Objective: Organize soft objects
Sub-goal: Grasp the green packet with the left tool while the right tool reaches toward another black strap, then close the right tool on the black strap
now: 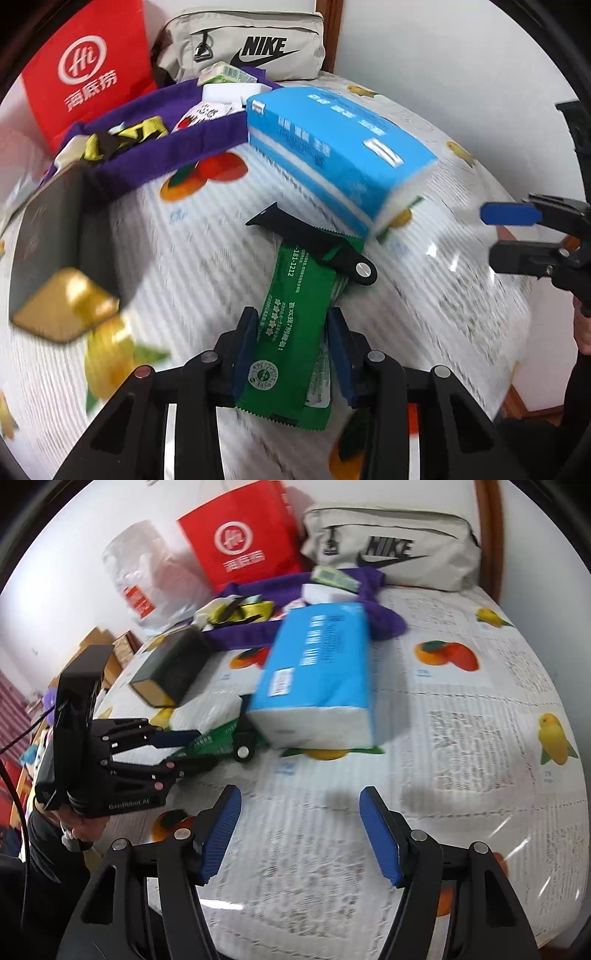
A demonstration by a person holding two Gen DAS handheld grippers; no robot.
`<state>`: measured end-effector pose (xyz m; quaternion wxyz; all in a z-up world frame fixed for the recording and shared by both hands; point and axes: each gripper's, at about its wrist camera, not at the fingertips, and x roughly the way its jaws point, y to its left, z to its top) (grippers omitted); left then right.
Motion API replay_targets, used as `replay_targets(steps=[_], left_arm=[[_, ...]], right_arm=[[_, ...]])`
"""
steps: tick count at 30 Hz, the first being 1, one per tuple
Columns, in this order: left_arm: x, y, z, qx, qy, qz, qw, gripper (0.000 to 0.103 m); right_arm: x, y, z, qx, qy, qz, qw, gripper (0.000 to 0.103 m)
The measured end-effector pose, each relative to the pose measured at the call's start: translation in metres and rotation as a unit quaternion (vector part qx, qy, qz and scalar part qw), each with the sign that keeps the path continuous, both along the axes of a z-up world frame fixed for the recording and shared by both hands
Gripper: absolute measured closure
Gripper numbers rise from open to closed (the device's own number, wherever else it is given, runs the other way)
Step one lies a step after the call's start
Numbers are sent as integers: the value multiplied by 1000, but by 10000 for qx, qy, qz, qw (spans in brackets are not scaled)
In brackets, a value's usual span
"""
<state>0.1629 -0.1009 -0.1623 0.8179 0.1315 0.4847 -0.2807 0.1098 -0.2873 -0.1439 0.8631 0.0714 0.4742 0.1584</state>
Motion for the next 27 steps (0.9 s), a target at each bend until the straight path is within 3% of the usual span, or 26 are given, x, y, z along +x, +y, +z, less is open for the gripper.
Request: replay_targets(steps=[7, 9, 12, 16, 23, 26, 27], left_arm=[[-44, 34, 0, -33, 0, 173, 9998, 66], [-51, 41, 0, -105, 7, 206, 9997, 66], [-55, 48, 0, -258, 36, 285, 9993, 64], [-54, 51, -1, -439, 101, 332, 9984, 64], [-54, 58, -1, -695, 230, 312, 9968, 64], [-53, 57, -1, -682, 251, 313, 9969, 64], [-53, 57, 0, -680, 258, 307, 9969, 64]], right_arm=[[-8, 43, -5, 113, -25, 544, 9985, 37], [-5, 59, -11, 163, -10, 678, 9976, 43], [2, 81, -20, 137, 17, 894, 9959, 50], [10, 101, -28, -62, -62, 1074, 9942, 50], [19, 111, -39, 80, -16, 1340, 9910, 50], [22, 113, -42, -42, -31, 1339, 9910, 76], [23, 112, -41, -112, -36, 1380, 9904, 76]])
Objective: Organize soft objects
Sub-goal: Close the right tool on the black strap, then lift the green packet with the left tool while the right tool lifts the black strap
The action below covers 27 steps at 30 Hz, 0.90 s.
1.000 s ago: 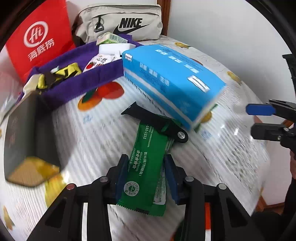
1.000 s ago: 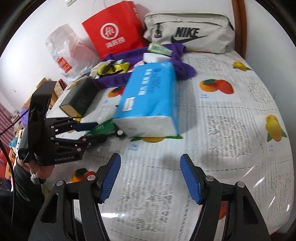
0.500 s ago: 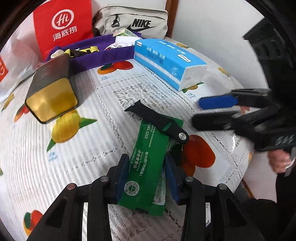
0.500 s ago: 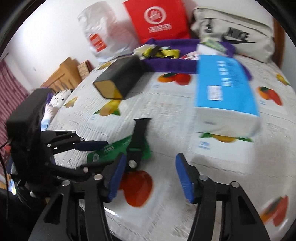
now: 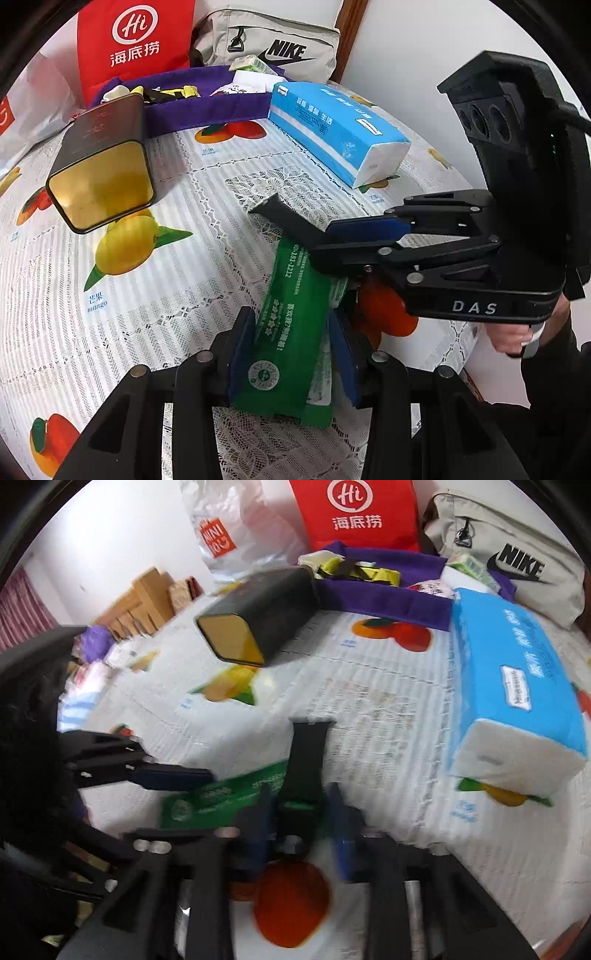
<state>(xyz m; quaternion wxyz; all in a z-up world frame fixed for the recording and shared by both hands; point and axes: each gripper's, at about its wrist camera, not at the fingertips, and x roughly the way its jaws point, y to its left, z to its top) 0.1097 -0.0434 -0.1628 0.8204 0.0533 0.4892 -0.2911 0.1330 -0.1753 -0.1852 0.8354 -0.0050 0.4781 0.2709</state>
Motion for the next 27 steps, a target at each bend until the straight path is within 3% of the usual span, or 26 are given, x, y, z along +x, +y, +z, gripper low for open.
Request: replay_targets(steps=[6, 12, 19, 20, 21, 27], left_arm=[[-2, 6, 0, 109, -91, 77, 9999, 64], [-5, 5, 1, 263, -217, 57, 9994, 63], [-3, 9, 1, 223, -169, 95, 9996, 57], [-3, 10, 1, 233, -170, 119, 9995, 57], [-3, 12, 1, 244, -167, 151, 9994, 57], [-2, 11, 0, 319, -220, 183, 9991, 56]], right_arm=[[-8, -25, 1, -435, -102, -314, 9985, 76], [-14, -50, 2, -325, 66, -561, 9979, 74], [0, -43, -2, -365, -156, -650, 9971, 71], [1, -39, -2, -453, -216, -620, 9968, 73], [0, -34, -2, -581, -332, -579, 9961, 82], [-5, -36, 9, -451, -516, -588, 9959, 83]])
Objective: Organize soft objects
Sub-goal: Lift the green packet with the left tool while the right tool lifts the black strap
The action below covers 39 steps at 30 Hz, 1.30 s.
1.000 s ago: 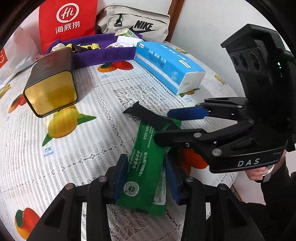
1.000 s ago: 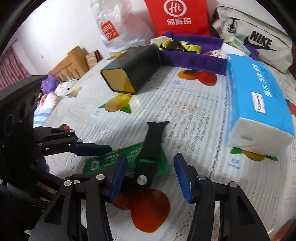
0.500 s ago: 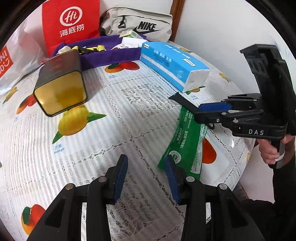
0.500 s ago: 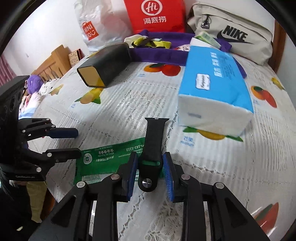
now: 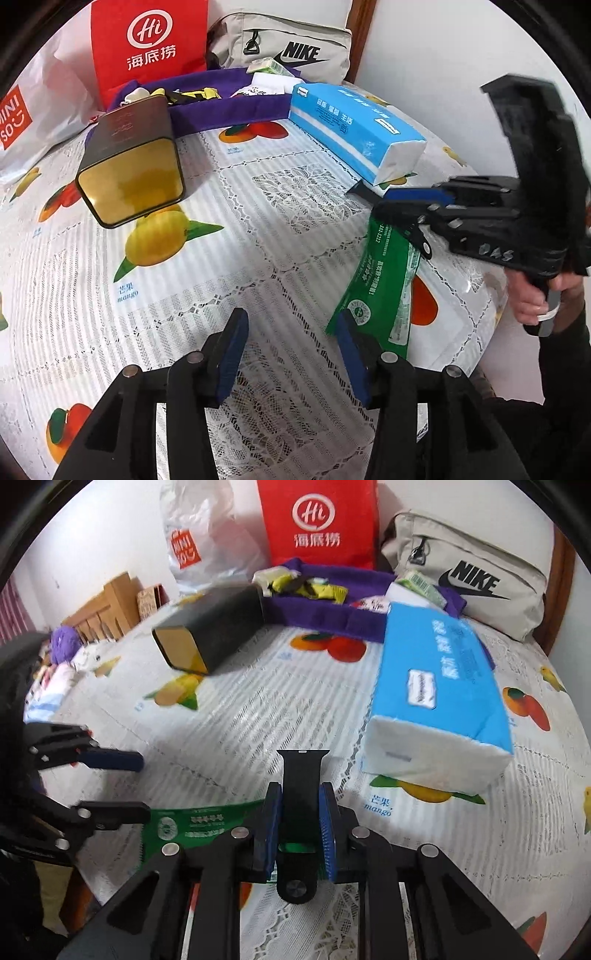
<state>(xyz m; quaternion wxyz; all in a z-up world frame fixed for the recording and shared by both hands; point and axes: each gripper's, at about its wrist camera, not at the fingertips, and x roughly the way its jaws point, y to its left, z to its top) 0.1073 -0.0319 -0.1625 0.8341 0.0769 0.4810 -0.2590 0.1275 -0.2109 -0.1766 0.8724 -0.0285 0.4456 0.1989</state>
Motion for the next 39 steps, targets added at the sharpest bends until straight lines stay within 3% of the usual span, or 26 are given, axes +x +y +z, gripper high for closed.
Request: replay_targets(steps=[5, 11, 20, 27, 29, 30, 31, 39], left_arm=[[2, -5, 2, -113, 44, -135, 9998, 56], [1, -22, 6, -192, -17, -373, 9991, 44], [1, -75, -8, 229, -122, -1103, 9936, 38], [-3, -93, -12, 651, -399, -1049, 9915, 35], [-2, -95, -10, 724, -353, -893, 9927, 45], [-2, -96, -8, 765, -317, -871, 9928, 58], [-1, -96, -6, 797, -269, -835, 9930, 63], [8, -72, 1, 545, -92, -410, 9976, 84]], right_arm=[[-11, -13, 17, 111, -165, -125, 9997, 83], [-26, -42, 20, 36, -154, -473, 9988, 83], [-36, -85, 11, 75, -13, -938, 9956, 83], [-36, -101, 10, 148, 16, -1103, 9938, 83], [-35, -101, 11, 140, 53, -1115, 9937, 83], [-35, -100, 12, 100, 57, -1064, 9943, 83], [-35, -99, 13, 68, 52, -1035, 9946, 83], [-38, -92, 19, 4, 17, -892, 9960, 83]])
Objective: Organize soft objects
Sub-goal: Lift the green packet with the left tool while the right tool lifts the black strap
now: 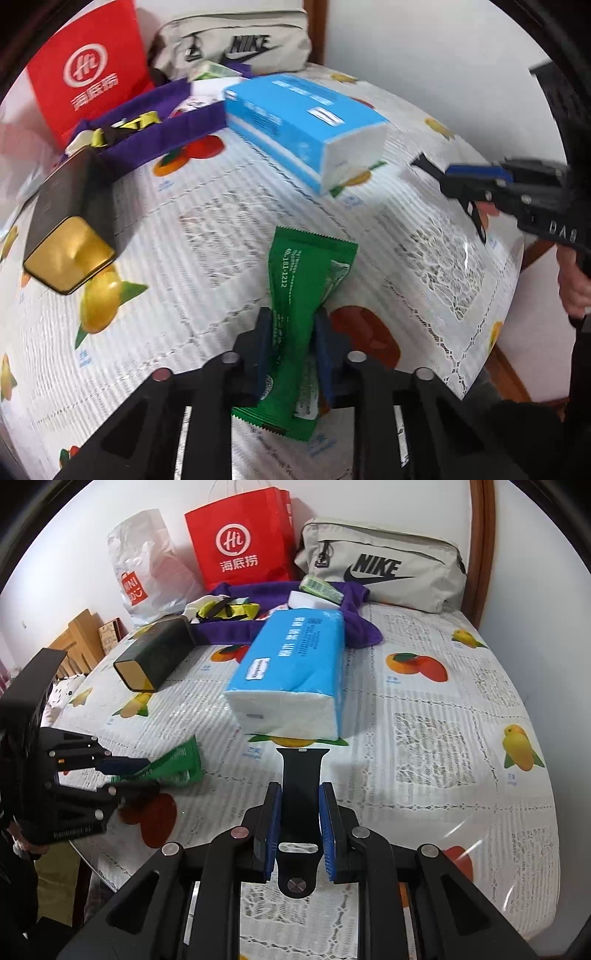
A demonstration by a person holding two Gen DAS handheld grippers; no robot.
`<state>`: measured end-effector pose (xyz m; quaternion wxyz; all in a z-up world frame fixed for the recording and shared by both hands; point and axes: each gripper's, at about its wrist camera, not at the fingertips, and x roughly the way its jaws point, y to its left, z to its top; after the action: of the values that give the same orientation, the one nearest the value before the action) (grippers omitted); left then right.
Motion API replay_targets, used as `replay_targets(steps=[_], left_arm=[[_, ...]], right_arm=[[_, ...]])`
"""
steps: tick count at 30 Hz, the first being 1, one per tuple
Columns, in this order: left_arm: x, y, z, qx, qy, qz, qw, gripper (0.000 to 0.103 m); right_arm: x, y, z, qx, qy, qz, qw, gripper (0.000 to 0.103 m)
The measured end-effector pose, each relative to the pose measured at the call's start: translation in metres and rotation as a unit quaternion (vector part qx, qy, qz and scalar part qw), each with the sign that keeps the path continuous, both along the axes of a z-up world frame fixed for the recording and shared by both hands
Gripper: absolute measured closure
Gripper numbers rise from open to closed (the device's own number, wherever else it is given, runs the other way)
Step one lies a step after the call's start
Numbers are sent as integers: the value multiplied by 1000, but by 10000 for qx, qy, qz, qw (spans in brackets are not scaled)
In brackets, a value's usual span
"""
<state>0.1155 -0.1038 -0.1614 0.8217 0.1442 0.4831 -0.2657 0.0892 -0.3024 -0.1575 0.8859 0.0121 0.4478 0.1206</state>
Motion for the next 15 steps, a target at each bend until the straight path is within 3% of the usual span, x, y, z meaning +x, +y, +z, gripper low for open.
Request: replay_targets(steps=[8, 15], left_arm=[[3, 42, 13, -389, -12, 777, 9962, 85], [8, 83, 43, -732, -179, 1537, 9852, 85]], right_arm=[[5, 19, 10, 159, -17, 226, 9996, 83], [15, 31, 31, 286, -125, 378, 9988, 83]])
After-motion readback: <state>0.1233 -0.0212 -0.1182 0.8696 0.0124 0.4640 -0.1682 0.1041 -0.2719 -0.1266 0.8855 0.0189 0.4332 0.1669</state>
